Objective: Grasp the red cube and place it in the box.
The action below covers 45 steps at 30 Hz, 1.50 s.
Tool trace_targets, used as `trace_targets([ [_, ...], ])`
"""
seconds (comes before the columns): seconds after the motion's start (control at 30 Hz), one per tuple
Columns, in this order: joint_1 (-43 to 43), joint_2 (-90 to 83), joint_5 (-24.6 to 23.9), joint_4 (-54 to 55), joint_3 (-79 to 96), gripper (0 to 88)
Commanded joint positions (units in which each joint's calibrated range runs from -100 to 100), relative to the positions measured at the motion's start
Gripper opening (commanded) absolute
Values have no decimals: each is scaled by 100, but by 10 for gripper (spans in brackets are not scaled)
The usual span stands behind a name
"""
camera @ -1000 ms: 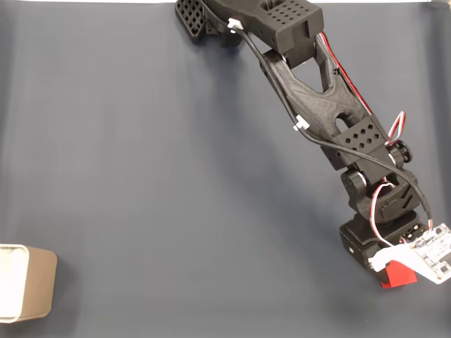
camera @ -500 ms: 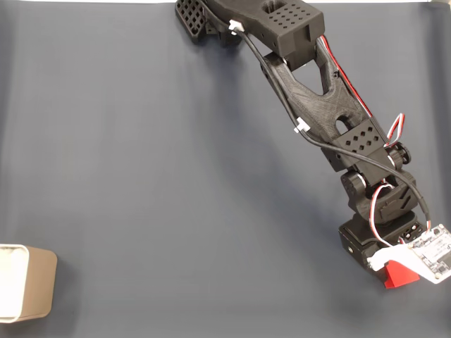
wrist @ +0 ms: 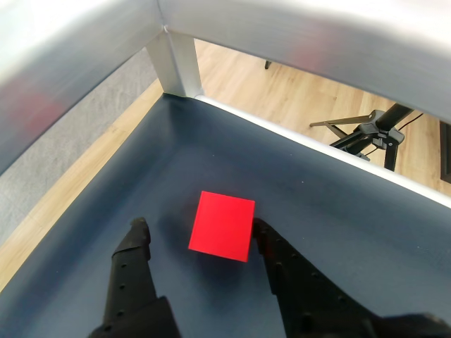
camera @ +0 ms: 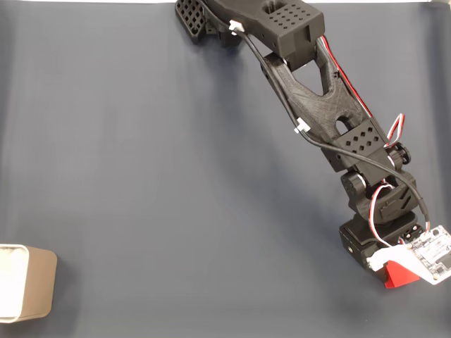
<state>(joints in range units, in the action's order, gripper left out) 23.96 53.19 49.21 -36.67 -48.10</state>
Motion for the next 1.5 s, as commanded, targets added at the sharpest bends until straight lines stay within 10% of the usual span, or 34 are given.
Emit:
trace_targets([
  [0.0,75,-85,-5,110,-354,305],
  [0.67,68,-120,210,-95,-345,2],
  [1.47,-301,-1368,-10,-1152,-345,0],
])
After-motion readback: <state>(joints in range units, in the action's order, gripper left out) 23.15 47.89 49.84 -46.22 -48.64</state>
